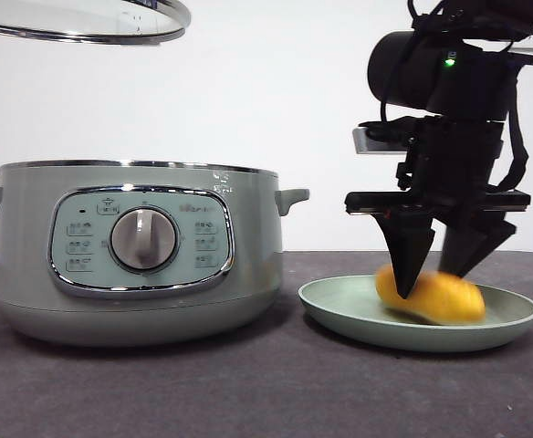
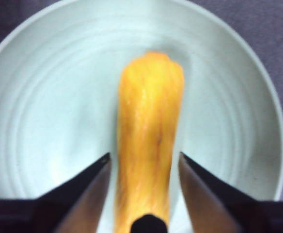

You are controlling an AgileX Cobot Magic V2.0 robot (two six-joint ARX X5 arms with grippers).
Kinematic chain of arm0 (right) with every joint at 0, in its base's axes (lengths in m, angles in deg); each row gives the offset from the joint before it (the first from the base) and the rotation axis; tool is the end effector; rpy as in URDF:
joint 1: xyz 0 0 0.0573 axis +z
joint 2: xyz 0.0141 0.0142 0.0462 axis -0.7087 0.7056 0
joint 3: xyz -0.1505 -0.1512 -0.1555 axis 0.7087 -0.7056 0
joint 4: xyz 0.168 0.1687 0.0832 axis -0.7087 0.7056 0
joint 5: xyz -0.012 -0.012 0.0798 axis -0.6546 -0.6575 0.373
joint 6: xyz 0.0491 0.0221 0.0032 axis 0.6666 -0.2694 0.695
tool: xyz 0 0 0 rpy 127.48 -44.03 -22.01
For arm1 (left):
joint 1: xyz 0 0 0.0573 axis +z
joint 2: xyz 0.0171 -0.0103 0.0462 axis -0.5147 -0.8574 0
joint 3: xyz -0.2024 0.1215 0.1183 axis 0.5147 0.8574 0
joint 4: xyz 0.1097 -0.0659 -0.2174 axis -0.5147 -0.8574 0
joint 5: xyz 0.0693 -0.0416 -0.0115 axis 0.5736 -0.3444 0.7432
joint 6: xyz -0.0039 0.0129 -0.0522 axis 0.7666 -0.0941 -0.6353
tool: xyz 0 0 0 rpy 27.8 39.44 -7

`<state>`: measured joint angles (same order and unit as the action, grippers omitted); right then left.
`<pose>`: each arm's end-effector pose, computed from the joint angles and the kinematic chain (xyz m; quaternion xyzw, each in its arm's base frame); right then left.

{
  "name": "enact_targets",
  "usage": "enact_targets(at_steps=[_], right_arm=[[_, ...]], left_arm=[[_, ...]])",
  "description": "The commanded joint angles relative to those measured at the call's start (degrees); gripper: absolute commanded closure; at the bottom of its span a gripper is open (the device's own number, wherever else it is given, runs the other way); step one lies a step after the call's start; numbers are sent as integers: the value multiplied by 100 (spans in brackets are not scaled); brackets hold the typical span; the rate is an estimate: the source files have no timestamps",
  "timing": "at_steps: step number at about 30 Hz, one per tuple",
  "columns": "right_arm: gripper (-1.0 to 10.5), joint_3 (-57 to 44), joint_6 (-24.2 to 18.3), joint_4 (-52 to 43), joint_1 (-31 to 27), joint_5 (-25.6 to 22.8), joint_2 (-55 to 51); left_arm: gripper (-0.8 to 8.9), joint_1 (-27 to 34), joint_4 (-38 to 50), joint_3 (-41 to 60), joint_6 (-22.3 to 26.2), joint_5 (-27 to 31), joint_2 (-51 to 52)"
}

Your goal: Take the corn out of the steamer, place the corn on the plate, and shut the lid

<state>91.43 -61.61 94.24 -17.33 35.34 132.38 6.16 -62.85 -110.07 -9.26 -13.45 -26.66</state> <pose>0.2853 0.1469 0.1838 -0.1102 0.5372 0.1234 0.8271 0.1668 -0.0746 0.3821 0.0709 0.1756 -0.1747 0.9662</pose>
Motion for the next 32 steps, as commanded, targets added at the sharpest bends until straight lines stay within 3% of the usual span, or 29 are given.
enact_targets(at_steps=[1,22,32], right_arm=[[659,-57,42,-9,-33,4,48],[663,-57,249,951,-42,-15,-2702],[664,-57,247,1261,-42,-240,-3279]], left_arm=[[821,0,350,-79,-20,-83,17],[821,-31,1040,-79,-286,-669,-1558],[821,-37,1161,-79,-448,-831,-2455]])
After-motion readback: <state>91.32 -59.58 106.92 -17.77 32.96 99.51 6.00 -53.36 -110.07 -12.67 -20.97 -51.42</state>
